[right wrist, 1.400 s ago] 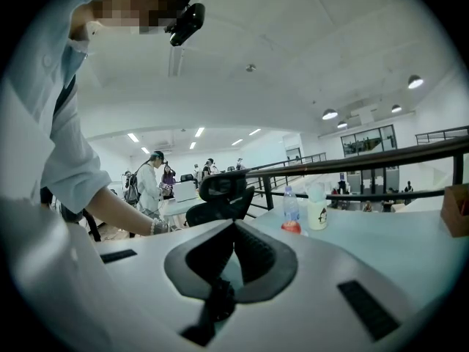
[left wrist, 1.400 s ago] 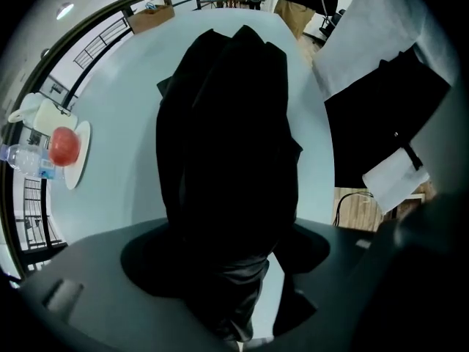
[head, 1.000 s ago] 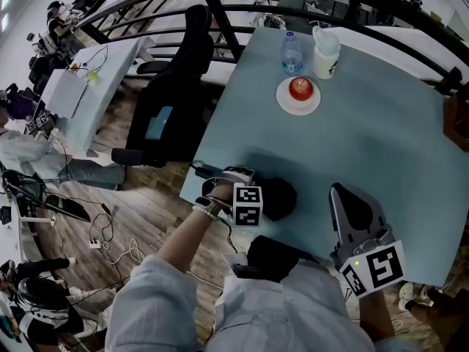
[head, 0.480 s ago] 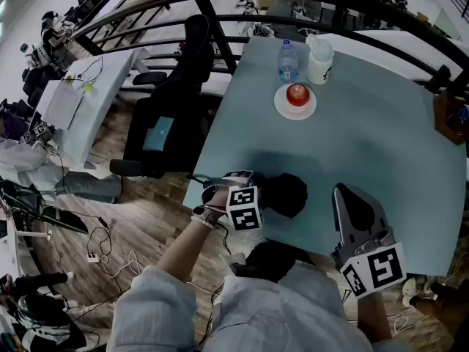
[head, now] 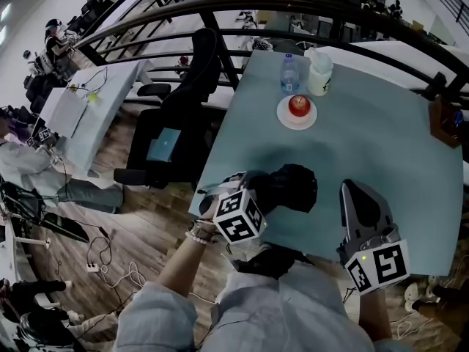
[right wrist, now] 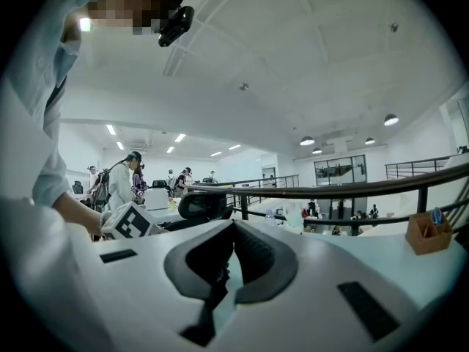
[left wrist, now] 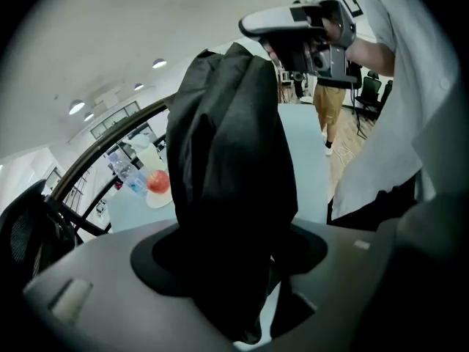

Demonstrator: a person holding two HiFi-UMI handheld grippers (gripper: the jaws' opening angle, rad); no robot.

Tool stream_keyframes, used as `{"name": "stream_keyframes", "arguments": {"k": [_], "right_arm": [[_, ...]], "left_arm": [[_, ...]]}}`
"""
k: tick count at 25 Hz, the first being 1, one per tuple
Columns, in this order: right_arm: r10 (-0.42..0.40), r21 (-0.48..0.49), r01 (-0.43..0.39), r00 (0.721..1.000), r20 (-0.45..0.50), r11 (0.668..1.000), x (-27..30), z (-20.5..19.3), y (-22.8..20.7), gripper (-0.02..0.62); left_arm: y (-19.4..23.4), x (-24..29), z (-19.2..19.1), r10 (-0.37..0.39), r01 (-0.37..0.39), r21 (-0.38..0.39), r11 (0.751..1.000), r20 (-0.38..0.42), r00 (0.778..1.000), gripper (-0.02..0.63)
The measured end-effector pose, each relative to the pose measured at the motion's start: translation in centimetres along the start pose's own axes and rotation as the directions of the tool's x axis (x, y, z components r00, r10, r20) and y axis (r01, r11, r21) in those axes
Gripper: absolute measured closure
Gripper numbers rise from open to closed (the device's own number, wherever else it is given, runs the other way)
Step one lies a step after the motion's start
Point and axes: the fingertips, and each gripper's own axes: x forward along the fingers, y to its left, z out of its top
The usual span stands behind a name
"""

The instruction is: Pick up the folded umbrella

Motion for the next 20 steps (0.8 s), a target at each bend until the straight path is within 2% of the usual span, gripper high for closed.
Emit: {"name": "stream_keyframes", "arguments": {"k": [5,12,16,20], "right_arm": [[-0.023,-0.016,0.023,0.999,0.027,1.000,0.0,1.0,-0.1,0.595],[-0.045,-0.039,0.047,0.997,0.062,0.998,-0.2,2.5,-0.2,0.595],[-0.054,-0.048,0.058,0.995,0.082,0.997,0.6,3.4,0.5,0.595],[-0.049,-0.056,0.054,0.994,0.093,0.997,0.8,3.9,0.6,0.595]], "left_arm": [[1.0,-3.1,2.1,0.064,-0.056,-0.076,0.996,0.115,0.991,0.313],[2.4,-6.9,4.3,0.163,-0.111,-0.212,0.971,0.243,0.956,0.314],[3.8,-9.4,5.0,0.244,-0.140,-0.313,0.939,0.324,0.914,0.314],[4.4,-11.9,6.9,0.289,-0.145,-0.350,0.925,0.405,0.867,0.316]]}}
